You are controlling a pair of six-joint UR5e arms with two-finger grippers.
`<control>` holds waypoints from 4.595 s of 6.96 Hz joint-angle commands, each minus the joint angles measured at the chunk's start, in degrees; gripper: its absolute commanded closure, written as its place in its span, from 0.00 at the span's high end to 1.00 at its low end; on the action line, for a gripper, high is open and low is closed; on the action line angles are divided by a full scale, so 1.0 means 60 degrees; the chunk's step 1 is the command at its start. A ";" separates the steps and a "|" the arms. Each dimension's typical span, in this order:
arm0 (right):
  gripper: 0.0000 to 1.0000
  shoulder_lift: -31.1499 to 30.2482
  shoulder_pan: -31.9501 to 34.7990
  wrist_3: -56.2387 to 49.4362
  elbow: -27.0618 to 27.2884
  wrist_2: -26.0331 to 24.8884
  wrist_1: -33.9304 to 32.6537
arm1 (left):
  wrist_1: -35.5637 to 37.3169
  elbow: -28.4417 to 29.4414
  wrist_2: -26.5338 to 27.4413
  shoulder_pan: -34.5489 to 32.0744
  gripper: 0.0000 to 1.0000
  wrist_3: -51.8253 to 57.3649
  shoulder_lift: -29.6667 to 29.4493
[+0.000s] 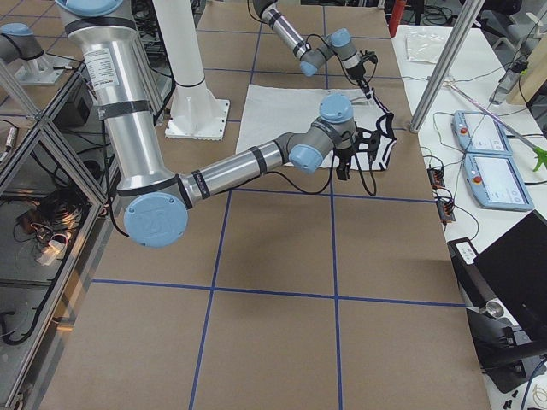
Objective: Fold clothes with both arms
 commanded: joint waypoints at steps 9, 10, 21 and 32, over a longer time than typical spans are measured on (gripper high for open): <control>0.99 -0.2194 -0.2719 0.3482 0.2965 -0.1953 -0.0117 | 0.2359 -0.9285 -0.2897 0.0455 0.76 -0.0729 0.5325; 0.99 -0.2545 -0.3554 0.4429 0.3418 -0.2627 -0.0117 | 0.2437 -0.9977 -0.3423 0.0440 0.77 -0.1326 0.5780; 0.95 -0.2754 -1.0138 1.1337 0.4759 -0.8096 -0.2988 | 0.2408 -1.1112 -0.3839 0.0455 0.83 -0.1420 0.7045; 0.61 -0.1743 -1.0637 1.1455 0.3657 -0.8068 -0.3633 | 0.2408 -1.1200 -0.3824 0.0455 0.88 -0.1420 0.6986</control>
